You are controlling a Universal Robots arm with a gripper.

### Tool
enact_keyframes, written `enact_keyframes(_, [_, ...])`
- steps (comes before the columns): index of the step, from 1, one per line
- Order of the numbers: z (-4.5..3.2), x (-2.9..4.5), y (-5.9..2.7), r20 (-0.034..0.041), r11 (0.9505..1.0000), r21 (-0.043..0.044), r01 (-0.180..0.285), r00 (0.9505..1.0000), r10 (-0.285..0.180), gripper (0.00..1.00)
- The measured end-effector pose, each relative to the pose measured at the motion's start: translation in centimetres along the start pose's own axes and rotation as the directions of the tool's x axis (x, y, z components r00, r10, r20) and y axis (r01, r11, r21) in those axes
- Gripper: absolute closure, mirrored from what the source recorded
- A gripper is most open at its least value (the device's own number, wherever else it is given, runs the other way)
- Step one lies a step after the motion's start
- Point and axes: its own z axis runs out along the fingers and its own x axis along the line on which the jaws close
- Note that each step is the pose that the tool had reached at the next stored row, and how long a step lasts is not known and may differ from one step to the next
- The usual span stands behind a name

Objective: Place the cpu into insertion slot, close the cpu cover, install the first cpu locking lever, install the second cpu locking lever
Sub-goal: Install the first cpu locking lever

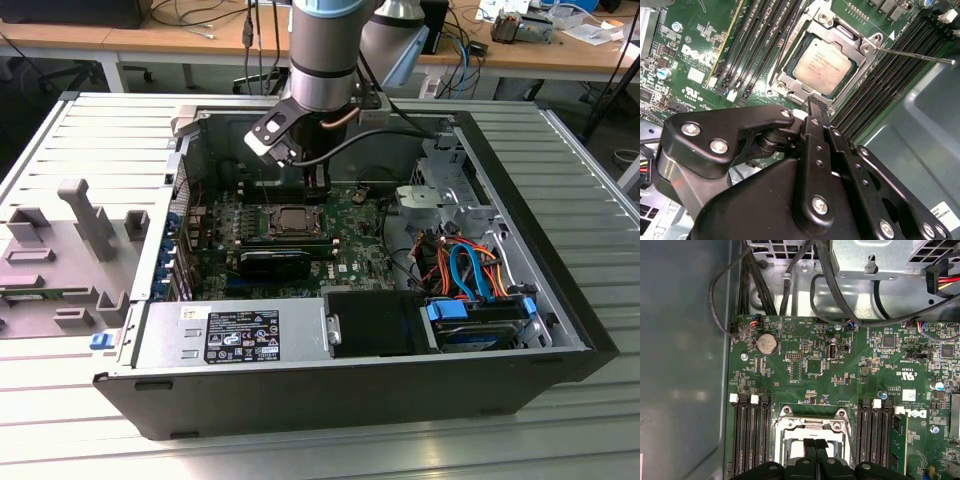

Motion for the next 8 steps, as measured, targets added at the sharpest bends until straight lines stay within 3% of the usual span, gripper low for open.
enact_keyframes(8, [0.19, 0.02, -0.49, -0.0001, 1.0, 0.0, 0.0, 1.0, 0.0, 0.89])
